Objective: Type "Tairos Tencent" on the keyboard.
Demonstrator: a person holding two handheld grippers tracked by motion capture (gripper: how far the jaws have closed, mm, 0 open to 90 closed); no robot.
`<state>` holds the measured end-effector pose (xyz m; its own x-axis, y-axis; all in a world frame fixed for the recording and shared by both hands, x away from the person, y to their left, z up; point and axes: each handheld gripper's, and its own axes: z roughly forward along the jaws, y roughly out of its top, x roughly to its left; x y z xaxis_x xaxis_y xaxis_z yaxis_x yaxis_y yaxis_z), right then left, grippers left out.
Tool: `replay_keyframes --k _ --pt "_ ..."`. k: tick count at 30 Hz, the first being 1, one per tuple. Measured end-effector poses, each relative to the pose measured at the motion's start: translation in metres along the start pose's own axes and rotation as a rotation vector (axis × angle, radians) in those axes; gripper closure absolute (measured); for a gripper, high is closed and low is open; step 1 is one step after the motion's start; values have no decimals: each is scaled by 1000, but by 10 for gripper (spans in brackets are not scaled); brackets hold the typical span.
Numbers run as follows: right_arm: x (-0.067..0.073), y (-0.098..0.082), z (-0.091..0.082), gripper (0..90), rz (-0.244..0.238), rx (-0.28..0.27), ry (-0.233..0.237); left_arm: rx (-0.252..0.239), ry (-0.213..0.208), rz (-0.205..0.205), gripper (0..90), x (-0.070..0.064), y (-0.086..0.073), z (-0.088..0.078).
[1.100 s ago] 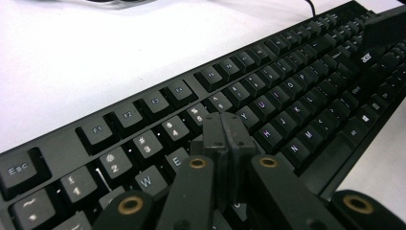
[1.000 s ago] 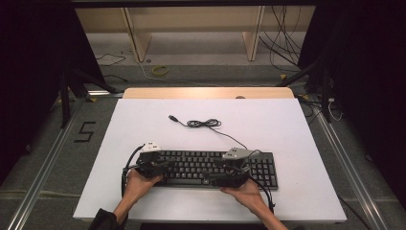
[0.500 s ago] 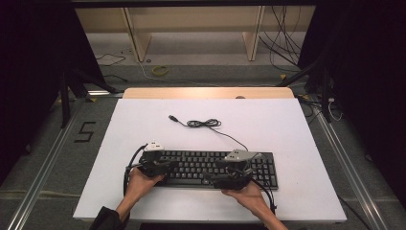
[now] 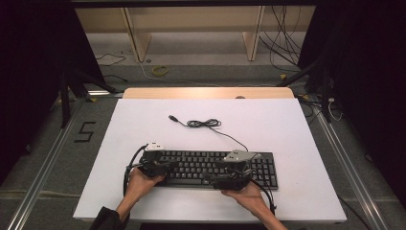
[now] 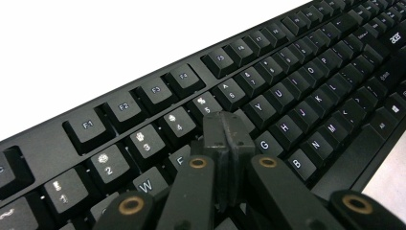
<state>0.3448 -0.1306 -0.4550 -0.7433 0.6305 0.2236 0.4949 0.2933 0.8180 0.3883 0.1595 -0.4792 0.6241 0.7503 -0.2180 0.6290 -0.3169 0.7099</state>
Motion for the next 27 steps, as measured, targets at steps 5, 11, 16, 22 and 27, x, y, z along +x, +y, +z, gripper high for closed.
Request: replay_keyframes --k 5,11,16,22,27 --pt "-1 0 1 349 1 3 2 -18 -7 -3 878 -1 2 -6" --pt "0 0 1 350 -2 1 1 -37 -20 -10 842 -2 2 -10" --pt "0 0 2 350 1 3 -1 -44 -44 -13 787 -1 2 -14" --pt "-1 1 4 350 -1 3 -5 -72 -76 -26 642 -3 2 -20" --pt "-2 3 6 350 -2 3 -10 -96 -87 -26 520 -3 1 -24"
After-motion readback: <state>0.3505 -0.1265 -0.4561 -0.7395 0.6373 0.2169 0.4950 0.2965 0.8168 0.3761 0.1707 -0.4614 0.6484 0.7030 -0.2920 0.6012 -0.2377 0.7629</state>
